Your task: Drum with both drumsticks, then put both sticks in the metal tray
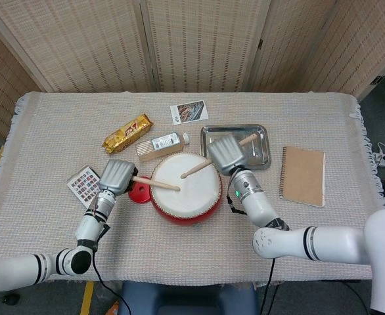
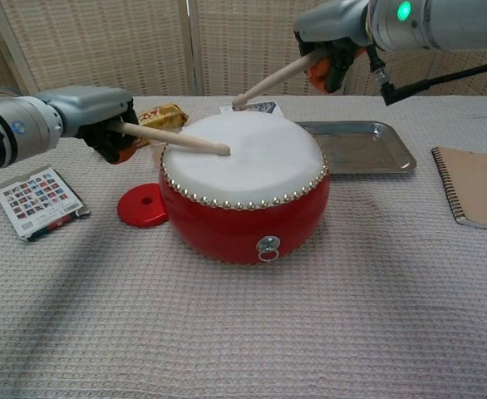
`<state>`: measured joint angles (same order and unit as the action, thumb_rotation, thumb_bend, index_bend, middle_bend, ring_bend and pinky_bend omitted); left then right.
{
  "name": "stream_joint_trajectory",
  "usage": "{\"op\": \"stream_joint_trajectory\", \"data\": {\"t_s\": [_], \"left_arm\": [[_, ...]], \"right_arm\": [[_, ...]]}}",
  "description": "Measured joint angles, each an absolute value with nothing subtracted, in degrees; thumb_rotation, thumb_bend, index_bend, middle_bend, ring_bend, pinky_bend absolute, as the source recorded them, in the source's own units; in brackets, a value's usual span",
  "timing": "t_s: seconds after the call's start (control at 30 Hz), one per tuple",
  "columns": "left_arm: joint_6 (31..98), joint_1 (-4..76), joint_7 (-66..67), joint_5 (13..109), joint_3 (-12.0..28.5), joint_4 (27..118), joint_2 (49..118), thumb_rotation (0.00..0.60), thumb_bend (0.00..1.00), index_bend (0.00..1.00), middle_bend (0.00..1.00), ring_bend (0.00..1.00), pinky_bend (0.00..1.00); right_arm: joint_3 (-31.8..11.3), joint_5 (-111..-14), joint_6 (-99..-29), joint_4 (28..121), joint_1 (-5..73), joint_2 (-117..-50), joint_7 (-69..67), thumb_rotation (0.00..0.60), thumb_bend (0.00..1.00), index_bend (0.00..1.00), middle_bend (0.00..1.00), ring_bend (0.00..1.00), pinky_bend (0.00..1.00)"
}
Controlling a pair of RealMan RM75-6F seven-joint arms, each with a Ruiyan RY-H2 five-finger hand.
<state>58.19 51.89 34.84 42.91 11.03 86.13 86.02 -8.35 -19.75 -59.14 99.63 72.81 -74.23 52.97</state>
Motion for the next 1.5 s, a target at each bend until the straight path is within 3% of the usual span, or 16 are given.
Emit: {"op": "stream_joint_trajectory", "data": {"t_s": [0.17, 0.43, 0.9, 1.07, 1.27, 1.5], "left_arm": [[60.0, 51.2, 33.2, 44.0, 12.3, 88.5, 84.0, 0.600, 0.75, 0.95, 1.00, 1.00, 1.00], [61.8, 49.7, 31.6, 46.1, 13.1, 92.7, 80.8, 0.600, 0.75, 0.95, 1.00, 1.00, 1.00], [58.5, 51.0, 33.1, 42.1, 11.7, 86.3, 86.3, 0.600, 0.75, 0.95, 1.00, 1.00, 1.00], [58.9, 49.6, 28.7, 43.3, 13.5, 90.4, 82.2, 0.600, 0.75, 0.95, 1.00, 1.00, 1.00], [59.7, 47.8, 25.1, 46.0, 14.8, 94.5, 77.5, 0.600, 0.75, 0.94, 1.00, 1.00, 1.00], [59.9, 46.4, 22.3, 47.6, 14.6, 95.0, 76.4, 0.600, 0.75, 0.94, 1.00, 1.00, 1.00]], "right_arm": [[-7.3, -19.7, -58.1, 98.5, 72.0, -74.7, 52.5, 0.600, 0.81, 1.00, 1.00, 0.93, 0.95], [-3.0, -17.0, -55.1, 88.9, 71.9, -81.6, 55.1, 0.600, 0.81, 1.00, 1.00, 0.93, 0.95], [-8.6, -25.1, -55.2, 98.5, 68.2, -73.1, 43.0, 0.600, 0.81, 1.00, 1.00, 0.93, 0.95], [-6.6, -24.7, -53.8, 95.4, 68.5, -74.9, 44.7, 0.600, 0.81, 1.00, 1.00, 0.93, 0.95], [-2.7, -21.4, -53.8, 87.7, 70.2, -81.7, 52.7, 0.600, 0.81, 1.00, 1.00, 0.93, 0.95], [-5.9, -23.1, -52.6, 89.6, 68.6, -79.7, 45.4, 0.600, 0.81, 1.00, 1.00, 0.93, 0.95]]}}
